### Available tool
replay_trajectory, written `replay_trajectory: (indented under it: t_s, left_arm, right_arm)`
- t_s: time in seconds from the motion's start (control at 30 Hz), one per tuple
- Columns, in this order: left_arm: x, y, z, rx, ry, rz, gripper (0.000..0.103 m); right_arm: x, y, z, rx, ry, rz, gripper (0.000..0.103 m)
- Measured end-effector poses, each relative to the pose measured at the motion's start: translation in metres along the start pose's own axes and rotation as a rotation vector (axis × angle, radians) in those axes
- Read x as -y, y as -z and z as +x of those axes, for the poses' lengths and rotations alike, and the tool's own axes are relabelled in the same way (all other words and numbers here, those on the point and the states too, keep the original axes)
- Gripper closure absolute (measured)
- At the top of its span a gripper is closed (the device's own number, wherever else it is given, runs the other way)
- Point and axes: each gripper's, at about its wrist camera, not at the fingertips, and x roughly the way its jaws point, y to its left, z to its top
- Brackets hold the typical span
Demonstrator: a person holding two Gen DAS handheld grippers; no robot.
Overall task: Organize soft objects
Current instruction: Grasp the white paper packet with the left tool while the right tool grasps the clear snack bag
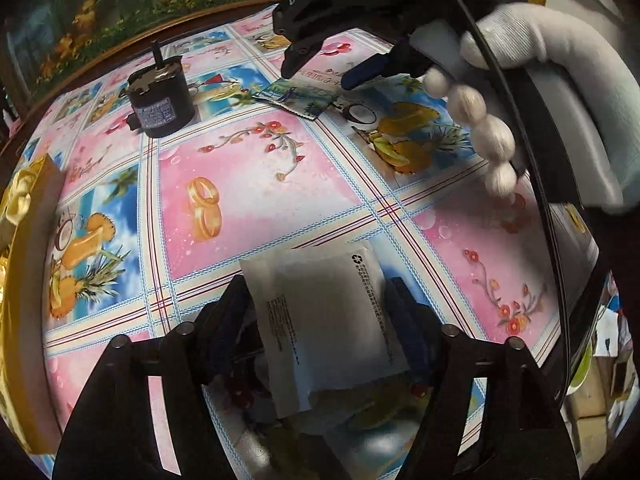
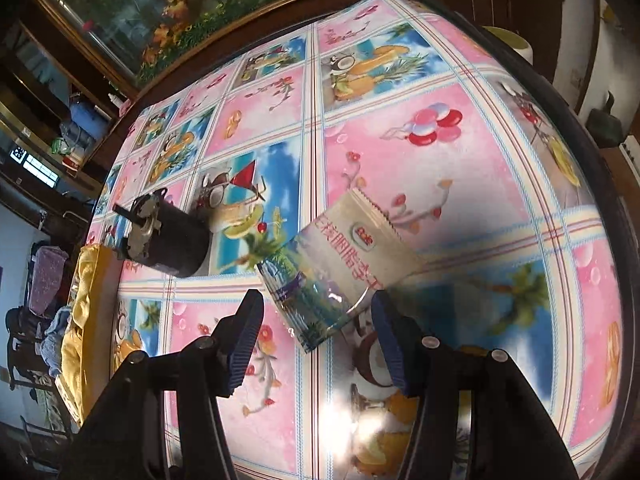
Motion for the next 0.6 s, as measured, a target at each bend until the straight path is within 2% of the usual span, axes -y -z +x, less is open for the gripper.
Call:
replay_trajectory:
  t_s: [0.03,0.1,0.3,0.37,0.43,0.47,0.6]
  left_arm:
    - [-0.003,0.001,-0.003,0.004,0.032,0.002,0.058]
    - [-0.015,0.003,-0.007,-0.008,0.063,-0.017,0.061]
    - [-0.055,0.019,-0.021,0.002,0.054,-0.083,0.061]
    - [-0.062,0.024,-0.025,0.005,0.047,-0.095,0.061]
    - [-0.067,0.028,-0.027,0.008,0.048,-0.112,0.061]
    - [-0.069,0.029,-0.028,0.011,0.046,-0.120,0.060]
    - [-0.071,0.034,-0.031,0.022,0.032,-0.136,0.054]
  right_arm:
    - [0.001,-0.004,0.001,-0.009,0.000,0.018,0.044]
    - [0.005,-0.010,0.004,-0.020,0.013,0.057,0.041]
    - [-0.001,-0.027,0.022,-0.033,0.086,0.089,0.040]
    - [-0.014,-0.033,0.030,-0.022,0.134,0.048,0.037]
    - [-0.030,-0.034,0.038,-0.026,0.168,-0.009,0.030]
    - [-0.039,-0.033,0.043,-0.031,0.178,-0.045,0.022]
    - [-0.064,-0.021,0.057,-0.052,0.280,-0.221,0.020]
